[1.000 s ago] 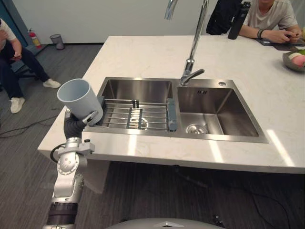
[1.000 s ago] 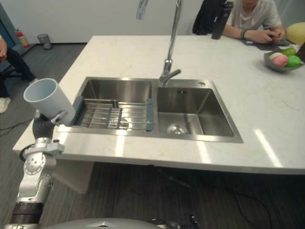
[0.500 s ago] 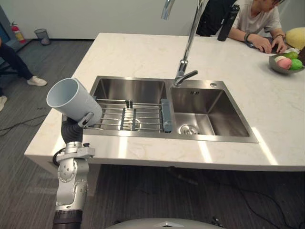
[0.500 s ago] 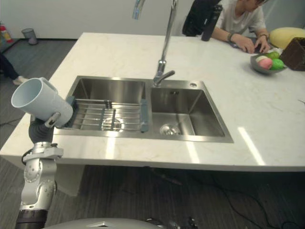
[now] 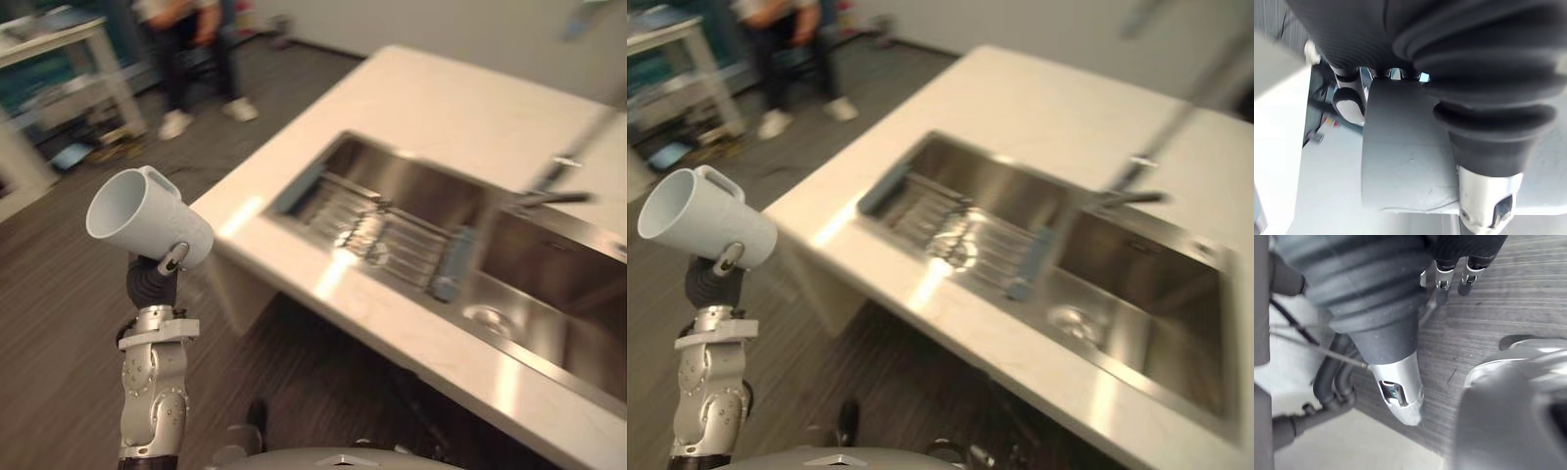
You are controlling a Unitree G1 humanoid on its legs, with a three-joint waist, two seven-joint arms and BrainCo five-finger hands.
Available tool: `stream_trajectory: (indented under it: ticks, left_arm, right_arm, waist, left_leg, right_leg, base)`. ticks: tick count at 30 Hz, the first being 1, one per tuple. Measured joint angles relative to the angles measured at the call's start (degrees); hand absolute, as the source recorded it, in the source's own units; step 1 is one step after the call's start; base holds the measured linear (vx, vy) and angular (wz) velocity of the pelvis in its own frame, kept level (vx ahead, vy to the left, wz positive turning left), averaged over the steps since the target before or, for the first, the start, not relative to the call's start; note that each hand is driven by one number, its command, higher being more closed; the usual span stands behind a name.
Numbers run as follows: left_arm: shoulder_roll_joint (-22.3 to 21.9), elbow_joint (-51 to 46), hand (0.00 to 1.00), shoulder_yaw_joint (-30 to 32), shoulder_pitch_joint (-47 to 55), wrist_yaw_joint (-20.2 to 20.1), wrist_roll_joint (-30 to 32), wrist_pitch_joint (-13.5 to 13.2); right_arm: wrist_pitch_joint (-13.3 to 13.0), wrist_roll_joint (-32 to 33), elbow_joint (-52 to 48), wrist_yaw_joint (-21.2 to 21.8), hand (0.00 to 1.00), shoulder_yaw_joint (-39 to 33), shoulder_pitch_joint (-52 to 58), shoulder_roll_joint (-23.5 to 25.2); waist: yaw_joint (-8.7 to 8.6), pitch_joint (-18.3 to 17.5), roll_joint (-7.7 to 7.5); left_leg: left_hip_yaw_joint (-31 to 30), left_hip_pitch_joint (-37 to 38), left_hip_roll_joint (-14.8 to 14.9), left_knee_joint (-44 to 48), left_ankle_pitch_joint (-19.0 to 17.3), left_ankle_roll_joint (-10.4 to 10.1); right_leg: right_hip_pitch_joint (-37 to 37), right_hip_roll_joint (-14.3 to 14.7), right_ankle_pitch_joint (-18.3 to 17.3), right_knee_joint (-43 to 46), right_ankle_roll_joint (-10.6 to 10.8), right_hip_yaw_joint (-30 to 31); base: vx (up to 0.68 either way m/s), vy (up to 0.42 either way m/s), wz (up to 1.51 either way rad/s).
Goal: Walk over to the sink, pick up the cup, carry it to the dishwasher, place the cup inside the dishwasher, then close the dishwasher door
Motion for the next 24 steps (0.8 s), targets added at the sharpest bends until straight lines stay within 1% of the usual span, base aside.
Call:
stream_trajectory:
  ticks: [1, 2, 3, 4, 5, 6, 7, 8, 9, 10, 11, 12, 13, 14, 15, 16, 17, 18, 19, 20, 21, 22, 23, 24]
  left_arm:
    - [0.3, -0.2, 1.00, -0.3, -0.1, -0.7, -1.0, 0.0]
    - [0.3, -0.3, 1.00, -0.5, -0.2, -1.5, -1.5, 0.0]
    - [0.3, -0.2, 1.00, -1.6, -0.2, -2.9, -1.9, 0.0]
    - [0.2, -0.3, 1.00, -3.5, -0.2, -3.9, -1.9, 0.0]
    - [0.2, -0.2, 1.00, -4.8, -0.3, -4.5, -1.9, 0.1]
    - [0.1, -0.1, 1.00, -6.6, -0.6, -5.6, -1.9, 0.2]
    - [-0.7, 0.7, 1.00, -8.7, -1.5, -7.3, -1.6, 0.3]
    - [-1.0, 2.1, 1.00, -9.5, -2.8, -8.0, -1.7, 0.4]
    - [-1.0, 2.5, 1.00, -9.8, -3.2, -8.2, -1.8, 0.7]
    - [-1.2, 2.6, 1.00, -10.8, -3.5, -8.5, -1.9, 1.0]
    - [-0.4, 2.5, 1.00, -10.9, -3.5, -8.7, -2.2, 1.0]
    - [-0.2, 2.7, 1.00, -10.9, -3.5, -8.7, -2.2, 1.1]
    - [-0.2, 2.8, 1.00, -11.4, -3.5, -8.6, -2.1, 1.2]
    - [-0.1, 2.8, 1.00, -12.2, -3.7, -8.6, -2.1, 1.2]
    - [-0.1, 2.9, 1.00, -12.9, -3.9, -8.4, -2.1, 1.2]
    - [0.0, 3.7, 1.00, -14.6, -4.3, -8.3, -1.8, 1.2]
    - [0.2, 5.4, 1.00, -16.6, -5.0, -8.1, -1.5, 1.3]
    - [0.5, 6.6, 1.00, -17.9, -5.6, -7.9, -1.5, 1.3]
    - [0.9, 8.9, 1.00, -20.2, -7.0, -7.9, -1.5, 1.4]
    - [1.6, 9.9, 1.00, -22.2, -7.8, -8.0, -1.5, 1.4]
    - [1.9, 10.4, 1.00, -22.8, -8.0, -8.5, -1.5, 1.2]
    - [1.4, 12.1, 1.00, -24.1, -7.9, -8.7, -1.4, 0.9]
    - [1.5, 12.3, 1.00, -24.3, -7.7, -8.7, -1.3, 0.9]
    - [1.1, 13.0, 1.00, -24.3, -7.6, -8.7, -0.3, 0.6]
  right_arm:
    - [0.1, 0.1, 0.3, -0.1, 0.00, -2.1, -1.3, -0.7]
    - [0.3, 0.1, 0.3, -0.2, 0.00, -2.3, -1.4, -1.3]
    - [0.8, 0.1, 0.4, 0.0, 0.00, -2.4, -1.2, -2.3]
    - [1.3, 0.2, 0.6, 0.1, 0.00, -3.1, -0.8, -3.0]
    - [1.4, 0.3, 0.7, 0.1, 0.00, -3.2, -0.4, -3.4]
    - [1.6, 0.3, 0.7, 0.2, 0.00, -3.3, 0.4, -3.8]
    - [2.0, 0.3, 0.5, 0.2, 0.00, -3.7, 1.1, -4.7]
    - [2.9, 0.2, 0.8, 0.2, 0.00, -4.2, 1.3, -4.2]
    - [3.6, 0.2, 1.1, 0.3, 0.00, -4.2, 1.5, -3.7]
    - [4.7, 0.1, 1.2, 0.3, 0.00, -4.1, 1.5, -2.9]
    - [5.6, 0.0, 1.1, 0.5, 0.00, -3.9, 0.7, -1.7]
    - [6.0, 0.0, 1.0, 0.7, 0.00, -3.9, 0.3, -1.5]
    - [6.6, 0.0, 1.1, 0.7, 0.00, -3.9, -0.3, -1.6]
    - [6.6, 0.0, 1.1, 0.7, 0.00, -3.6, -0.3, -1.5]
    - [6.6, -0.1, 1.0, 0.6, 0.00, -3.5, -0.3, -1.5]
    - [6.5, -0.8, 1.0, 0.6, 0.00, -3.1, -0.1, -1.5]
    - [6.3, -0.9, 0.9, 0.6, 0.00, -3.1, 0.2, -1.5]
    - [6.3, -1.1, 1.0, 0.6, 0.00, -3.1, 0.5, -1.5]
    - [6.2, -1.1, 1.0, 0.5, 0.00, -3.1, 1.7, -1.3]
    - [5.6, -0.8, 1.1, 0.5, 0.00, -3.1, 3.1, -0.4]
    - [5.1, 0.3, 1.1, 0.5, 0.00, -3.1, 3.9, 0.1]
    - [4.3, 1.4, 0.8, 0.4, 0.00, -2.9, 4.3, 0.4]
    - [3.5, 1.4, 0.5, 0.4, 0.00, -2.7, 4.3, 0.6]
    - [1.5, 1.2, -1.8, 0.6, 0.00, -0.8, 4.3, 0.5]
  waist:
    - [0.50, 0.2, 0.26]
    - [0.61, 0.2, 0.12]
    - [0.72, 0.1, -0.12]
    - [0.41, -0.3, 0.02]
    - [0.07, -0.6, 0.28]
    - [-0.51, -1.3, 1.13]
    - [-1.12, -2.4, 2.89]
    - [-1.80, -3.0, 3.12]
    - [-2.35, -3.1, 2.83]
    - [-2.59, -3.2, 2.96]
    - [-2.28, -3.3, 3.17]
    - [-2.29, -3.3, 3.44]
    - [-2.11, -3.2, 4.83]
    - [-1.69, -3.2, 5.06]
    - [-1.52, -3.2, 5.07]
    - [-2.13, -3.3, 5.07]
    - [-3.50, -3.3, 5.68]
    - [-4.41, -3.4, 5.75]
    - [-5.40, -3.2, 5.18]
    - [-5.90, -3.3, 2.61]
    - [-5.97, -3.5, 1.01]
    - [-5.06, -3.9, 0.63]
    - [-4.32, -4.1, 0.31]
    - [-3.88, -4.2, 0.63]
  left_leg:
    - [12.3, -1.7, 3.2, 12.7, -8.6, 5.2]
    - [16.4, -1.2, 4.7, 17.9, -11.6, 6.4]
    - [21.8, 0.9, 7.8, 25.7, -15.9, 5.8]
    - [23.6, 3.3, 10.7, 30.0, -17.9, 4.9]
    - [24.1, 4.1, 12.4, 30.9, -18.4, 4.4]
    - [24.8, 4.8, 15.3, 31.0, -18.2, 4.0]
    - [26.8, 4.9, 18.1, 27.5, -17.1, 1.5]
    - [29.0, 4.9, 15.2, 24.9, -17.5, 2.4]
    - [29.2, 5.3, 13.4, 22.0, -17.5, 2.4]
    - [27.8, 7.5, 9.3, 13.9, -17.5, 2.3]
    - [24.7, 9.2, 6.5, 6.6, -15.2, 0.9]
    - [23.4, 9.6, 5.9, 4.5, -13.5, 1.2]
    - [20.8, 10.3, 5.8, 1.9, -12.1, 1.1]
    - [19.1, 11.3, 5.1, 0.2, -11.5, 1.2]
    - [18.2, 11.6, 4.8, -0.1, -11.5, 1.2]
    - [15.5, 11.6, 4.6, 0.0, -11.4, 1.3]
    - [11.4, 11.3, 4.6, -0.1, -10.7, 1.3]
    - [9.1, 11.1, 4.5, -0.3, -10.2, 1.3]
    - [4.9, 11.1, 3.7, -0.7, -9.5, 0.8]
    - [2.4, 11.0, 1.8, -1.2, -9.2, 0.3]
    - [1.9, 11.3, 0.7, -1.8, -9.7, 0.1]
    - [1.4, 12.1, 0.6, -4.1, -10.3, -0.5]
    - [1.6, 12.1, 0.8, -4.8, -10.0, -0.9]
    - [2.2, 12.6, 1.4, -6.5, -9.0, -1.8]
  right_leg:
    - [0.4, -0.9, 0.2, 0.2, 0.4, -4.2]
    - [1.0, -1.6, 0.3, 0.3, 0.5, -6.0]
    - [2.4, -3.3, 0.7, 0.8, 1.0, -9.7]
    - [3.6, -5.0, 1.2, 1.1, 1.8, -13.8]
    - [3.9, -5.7, 1.5, 1.2, 2.4, -16.0]
    - [4.4, -6.4, 2.1, 1.4, 3.3, -19.3]
    - [4.2, -7.8, 2.4, 4.1, 3.9, -23.8]
    - [4.3, -9.8, 3.0, 5.1, 3.2, -24.8]
    - [4.7, -10.8, 3.8, 5.6, 2.3, -25.7]
    - [5.0, -12.8, 4.2, 8.7, 1.3, -27.4]
    - [4.1, -12.5, 1.1, 9.3, 3.4, -27.0]
    - [3.6, -11.7, 0.5, 8.7, 3.8, -27.0]
    - [2.3, -9.5, 0.4, 8.1, 3.5, -27.2]
    - [0.4, -9.5, 0.6, 8.7, 2.1, -26.9]
    - [-0.8, -9.5, 0.6, 8.8, 0.7, -25.5]
    - [-4.0, -8.0, -0.2, 8.1, -1.4, -18.8]
    - [-6.8, -4.7, -0.5, 5.7, -2.2, -8.9]
    - [-7.7, -3.0, -0.1, 3.9, -2.6, -3.1]
    - [-8.3, -0.3, 2.3, 0.5, -2.8, 7.3]
    - [-8.2, 0.6, 9.5, -2.3, -2.8, 16.7]
    - [-8.1, 0.3, 10.8, -2.9, -1.0, 20.0]
    - [-7.0, 0.2, 9.5, -4.2, 1.1, 23.6]
    - [-7.1, 0.5, 9.0, -5.0, 1.9, 24.6]
    - [-7.8, 1.4, 7.8, -5.5, 3.6, 24.6]
  base:
    - [-0.24, 0.062, 1.83]
    - [-0.19, 0.034, 1.70]
    - [-0.16, 0.069, 1.69]
    - [-0.16, 0.092, 1.74]
    - [-0.09, 0.104, 1.70]
    - [-0.04, 0.212, 1.98]
    - [0.01, 0.338, 2.31]
    - [0.04, 0.379, 2.20]
    - [0.05, 0.415, 1.97]
    - [0.03, 0.388, 1.82]
    - [0.00, 0.325, 1.60]
    - [-0.02, 0.156, 1.30]
    - [0.00, 0.046, 1.09]
    - [0.01, 0.032, 0.95]
    - [0.01, -0.002, 0.91]
    - [0.00, -0.053, 1.22]
    - [0.00, -0.082, 1.49]
    - [0.00, -0.122, 1.84]
    - [0.00, -0.150, 1.86]
    - [-0.02, -0.217, 1.80]
    - [0.01, -0.180, 1.32]
    - [0.04, -0.107, 0.62]
    - [0.04, -0.089, 0.22]
    - [0.01, -0.101, -0.07]
